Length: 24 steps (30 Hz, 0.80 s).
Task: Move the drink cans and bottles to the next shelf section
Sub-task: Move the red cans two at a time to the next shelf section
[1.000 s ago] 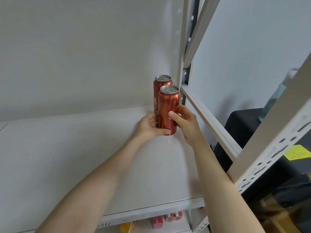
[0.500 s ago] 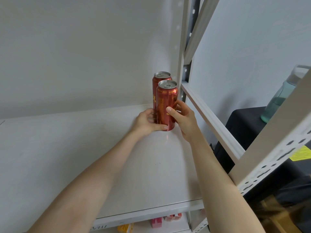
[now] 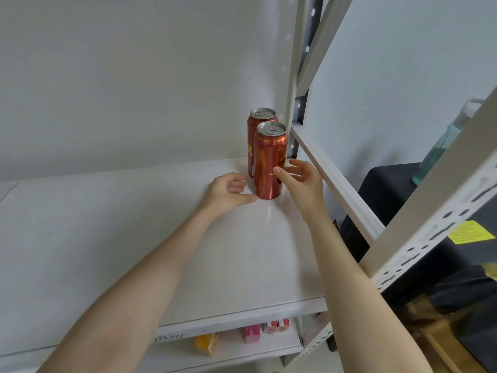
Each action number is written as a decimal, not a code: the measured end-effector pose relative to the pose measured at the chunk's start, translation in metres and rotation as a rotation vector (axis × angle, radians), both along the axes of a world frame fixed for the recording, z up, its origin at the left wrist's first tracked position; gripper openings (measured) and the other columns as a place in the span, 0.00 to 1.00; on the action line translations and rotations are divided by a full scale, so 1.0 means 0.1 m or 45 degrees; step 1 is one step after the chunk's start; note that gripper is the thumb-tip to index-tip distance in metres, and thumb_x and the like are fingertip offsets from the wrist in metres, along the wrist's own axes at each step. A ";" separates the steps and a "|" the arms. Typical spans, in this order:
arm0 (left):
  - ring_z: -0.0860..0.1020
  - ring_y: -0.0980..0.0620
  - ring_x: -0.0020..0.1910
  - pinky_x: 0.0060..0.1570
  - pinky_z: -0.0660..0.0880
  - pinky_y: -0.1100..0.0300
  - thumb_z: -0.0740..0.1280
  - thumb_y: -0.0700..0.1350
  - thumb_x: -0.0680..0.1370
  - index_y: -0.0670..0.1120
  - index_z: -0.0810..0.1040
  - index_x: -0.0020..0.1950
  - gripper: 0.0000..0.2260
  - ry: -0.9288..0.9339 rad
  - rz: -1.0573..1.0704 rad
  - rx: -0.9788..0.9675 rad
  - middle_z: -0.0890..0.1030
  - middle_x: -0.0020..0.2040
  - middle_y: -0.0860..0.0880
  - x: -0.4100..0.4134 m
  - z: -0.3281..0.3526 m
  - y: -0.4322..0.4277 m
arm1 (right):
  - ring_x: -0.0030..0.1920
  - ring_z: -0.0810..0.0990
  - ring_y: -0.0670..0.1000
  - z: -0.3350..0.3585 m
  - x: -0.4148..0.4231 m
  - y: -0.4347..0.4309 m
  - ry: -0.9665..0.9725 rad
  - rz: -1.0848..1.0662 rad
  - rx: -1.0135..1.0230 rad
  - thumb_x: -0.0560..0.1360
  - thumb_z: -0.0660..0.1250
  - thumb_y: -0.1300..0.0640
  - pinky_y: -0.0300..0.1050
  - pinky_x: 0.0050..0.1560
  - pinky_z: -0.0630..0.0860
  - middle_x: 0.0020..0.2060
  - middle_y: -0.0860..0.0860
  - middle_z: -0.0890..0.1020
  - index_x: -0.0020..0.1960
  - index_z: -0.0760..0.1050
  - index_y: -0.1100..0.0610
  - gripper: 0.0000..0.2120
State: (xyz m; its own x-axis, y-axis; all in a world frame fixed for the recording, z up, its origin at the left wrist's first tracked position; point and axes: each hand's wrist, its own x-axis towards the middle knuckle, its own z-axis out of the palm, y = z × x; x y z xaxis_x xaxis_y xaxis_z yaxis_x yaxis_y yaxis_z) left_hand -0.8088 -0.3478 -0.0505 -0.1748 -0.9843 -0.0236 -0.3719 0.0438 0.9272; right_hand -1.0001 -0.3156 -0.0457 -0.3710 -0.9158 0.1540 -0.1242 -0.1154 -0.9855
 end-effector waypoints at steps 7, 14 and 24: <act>0.77 0.50 0.63 0.60 0.71 0.60 0.75 0.50 0.73 0.45 0.77 0.67 0.24 -0.435 0.061 -0.200 0.79 0.64 0.46 0.29 0.03 0.36 | 0.64 0.75 0.51 -0.07 0.11 0.43 0.671 -0.177 0.104 0.73 0.71 0.40 0.52 0.61 0.75 0.64 0.49 0.77 0.71 0.68 0.54 0.32; 0.71 0.41 0.70 0.69 0.63 0.46 0.68 0.52 0.78 0.41 0.73 0.70 0.24 -1.029 -0.035 -0.702 0.75 0.69 0.41 0.64 0.11 0.96 | 0.69 0.71 0.59 -0.02 0.34 1.06 1.452 -0.198 0.127 0.76 0.65 0.40 0.59 0.64 0.70 0.72 0.55 0.71 0.75 0.64 0.56 0.33; 0.55 0.45 0.79 0.76 0.47 0.42 0.59 0.58 0.81 0.47 0.60 0.79 0.29 -1.322 -0.083 -0.623 0.61 0.79 0.44 1.04 0.19 1.63 | 0.79 0.54 0.58 0.13 0.55 1.79 1.706 -0.044 0.360 0.78 0.58 0.36 0.62 0.76 0.52 0.80 0.55 0.55 0.80 0.50 0.52 0.37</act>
State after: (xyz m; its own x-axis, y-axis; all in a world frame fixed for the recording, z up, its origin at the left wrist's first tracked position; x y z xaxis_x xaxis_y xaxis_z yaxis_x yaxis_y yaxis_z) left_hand -0.7051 -0.1851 -0.0313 -0.3457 -0.9176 0.1964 -0.9306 0.3621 0.0532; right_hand -0.9451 -0.1365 -0.0324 -0.1101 -0.9690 0.2210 -0.9910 0.0900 -0.0991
